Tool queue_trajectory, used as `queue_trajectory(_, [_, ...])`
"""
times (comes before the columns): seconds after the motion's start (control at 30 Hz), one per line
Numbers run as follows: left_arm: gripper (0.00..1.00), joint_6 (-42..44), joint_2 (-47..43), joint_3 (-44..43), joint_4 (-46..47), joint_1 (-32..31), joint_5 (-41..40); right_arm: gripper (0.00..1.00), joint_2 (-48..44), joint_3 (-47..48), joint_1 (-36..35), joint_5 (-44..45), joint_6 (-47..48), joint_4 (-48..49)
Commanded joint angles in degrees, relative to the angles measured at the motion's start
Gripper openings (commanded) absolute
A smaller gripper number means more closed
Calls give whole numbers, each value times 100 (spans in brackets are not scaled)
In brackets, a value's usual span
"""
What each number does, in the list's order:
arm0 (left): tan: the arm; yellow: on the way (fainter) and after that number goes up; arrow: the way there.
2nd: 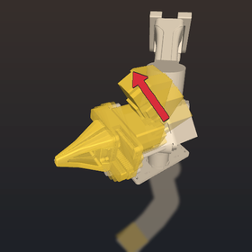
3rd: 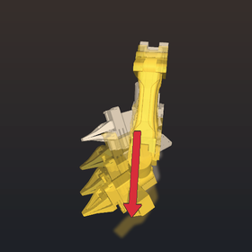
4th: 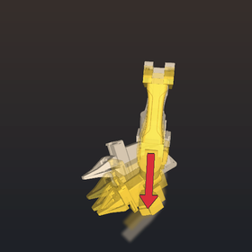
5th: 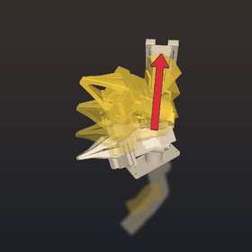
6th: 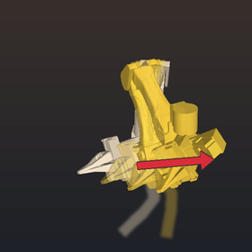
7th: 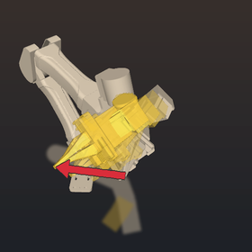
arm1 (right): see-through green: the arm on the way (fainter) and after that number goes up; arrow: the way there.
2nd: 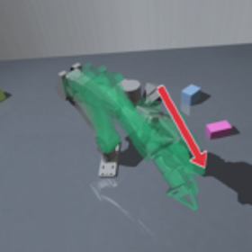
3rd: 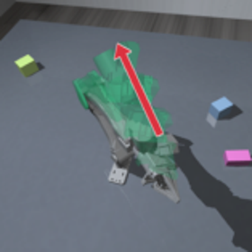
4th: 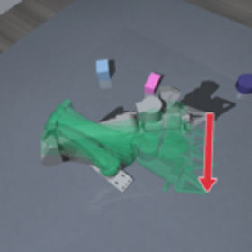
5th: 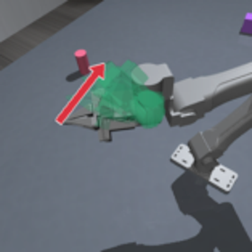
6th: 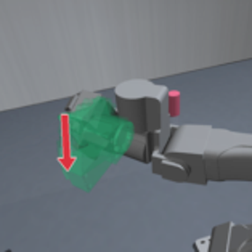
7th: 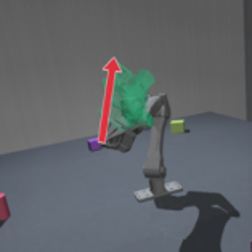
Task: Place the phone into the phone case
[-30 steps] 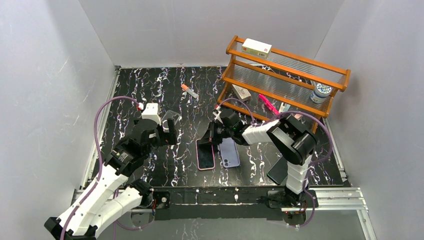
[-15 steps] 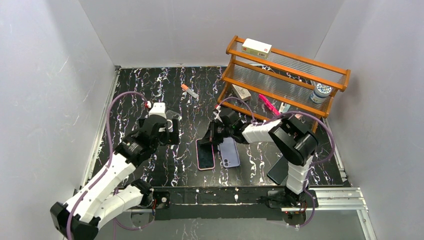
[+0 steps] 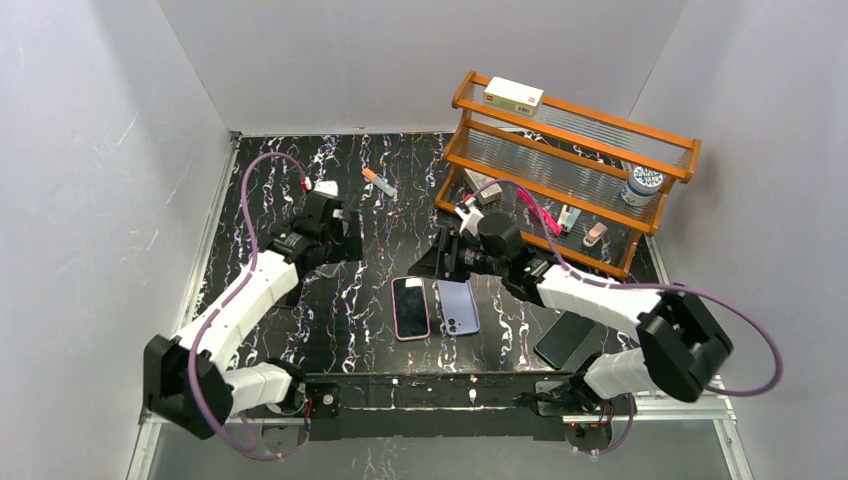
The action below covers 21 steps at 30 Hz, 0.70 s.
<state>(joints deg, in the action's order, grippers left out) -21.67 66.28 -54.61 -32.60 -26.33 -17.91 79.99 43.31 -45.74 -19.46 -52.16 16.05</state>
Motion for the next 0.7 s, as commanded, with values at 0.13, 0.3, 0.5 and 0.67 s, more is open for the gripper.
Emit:
queue_trajectory(0.13, [79,-485,1206,-287,575,1078,1491,81,-1162,-327,25,1127,512,-1409])
queue_trajectory(0.3, [78,-459,1768,-624,646,1530,1356,99,-1684,-605,23,1379,501,-1676])
queue_trajectory(0.5, [77,-438,2117,-761,499,2018,1274,99,-2020,-733,30,1627,148,-2220])
queue_trajectory(0.67, [90,-1971,1299,-221,137,2920,680,99,-2221,-842,30,1783,126,-2305])
